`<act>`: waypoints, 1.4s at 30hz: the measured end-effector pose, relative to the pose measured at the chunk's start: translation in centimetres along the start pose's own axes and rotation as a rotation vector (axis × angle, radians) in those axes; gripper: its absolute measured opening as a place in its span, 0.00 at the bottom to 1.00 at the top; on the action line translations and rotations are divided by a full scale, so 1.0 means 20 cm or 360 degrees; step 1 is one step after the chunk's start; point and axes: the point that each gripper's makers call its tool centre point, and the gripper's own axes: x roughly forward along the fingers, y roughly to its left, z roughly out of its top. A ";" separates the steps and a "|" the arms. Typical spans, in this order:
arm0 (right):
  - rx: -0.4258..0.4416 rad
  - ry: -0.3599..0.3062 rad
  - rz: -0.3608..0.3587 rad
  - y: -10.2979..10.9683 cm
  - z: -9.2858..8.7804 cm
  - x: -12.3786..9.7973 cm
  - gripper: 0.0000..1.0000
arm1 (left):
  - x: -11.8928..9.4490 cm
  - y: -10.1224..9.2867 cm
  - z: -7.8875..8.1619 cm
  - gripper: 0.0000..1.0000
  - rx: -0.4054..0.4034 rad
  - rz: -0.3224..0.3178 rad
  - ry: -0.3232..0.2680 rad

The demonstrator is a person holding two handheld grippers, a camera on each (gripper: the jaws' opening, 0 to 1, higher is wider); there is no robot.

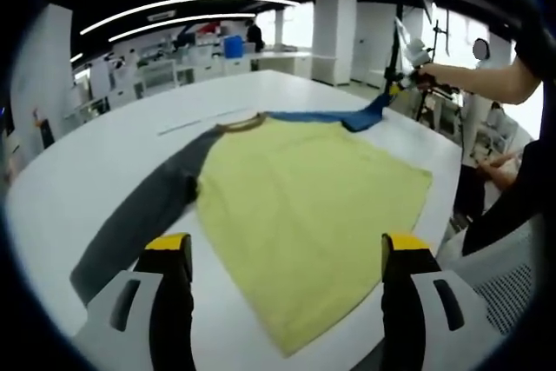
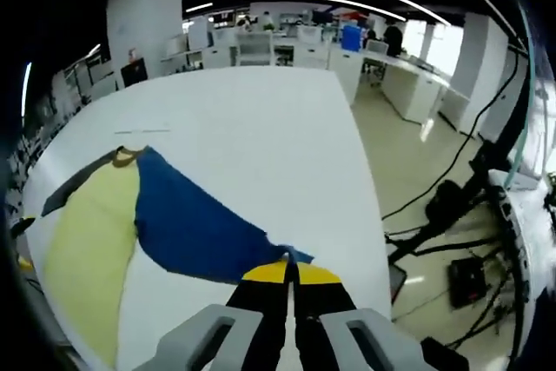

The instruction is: Fold the garment on the visible template until the final outline fits inside the template.

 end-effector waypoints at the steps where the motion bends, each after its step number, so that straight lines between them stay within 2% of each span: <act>1: 0.0000 0.0005 0.0003 0.00 0.01 0.01 0.00 | 0.00 0.00 0.00 0.86 -0.0001 0.0000 0.0002; 7: -0.0073 -0.0020 0.0035 -0.02 0.10 0.16 0.00 | 0.01 0.00 -0.01 0.86 -0.0002 0.0001 0.0023; 14: -0.0211 0.0006 0.0036 -0.05 0.15 0.30 0.00 | 0.02 0.01 0.00 0.85 0.0001 0.0014 0.0022; 15: -0.0216 0.0015 0.0034 -0.09 0.18 0.38 0.00 | 0.02 0.01 0.00 0.85 -0.0001 0.0015 0.0025; 20: -0.0261 0.0058 -0.0001 -0.15 0.16 0.45 0.00 | 0.02 0.01 0.00 0.85 -0.0003 0.0024 0.0030; 30: -0.0185 0.0143 -0.0026 -0.23 0.06 0.51 0.00 | 0.02 0.01 0.02 0.85 0.0028 0.0041 0.0018; 33: -0.0086 0.0089 0.0036 -0.19 0.08 0.50 0.00 | 0.02 0.01 0.02 0.85 0.0025 0.0040 0.0019; 34: -0.0037 0.0047 0.0045 -0.21 0.10 0.50 0.04 | 0.02 0.01 0.02 0.85 0.0026 0.0040 0.0024; 37: -0.0050 0.0040 0.0053 -0.22 0.12 0.48 0.19 | 0.02 0.01 0.02 0.85 0.0028 0.0037 0.0025; 42: -0.0095 0.0084 0.0092 -0.22 0.07 0.47 0.24 | 0.01 0.01 0.02 0.85 0.0027 0.0039 0.0021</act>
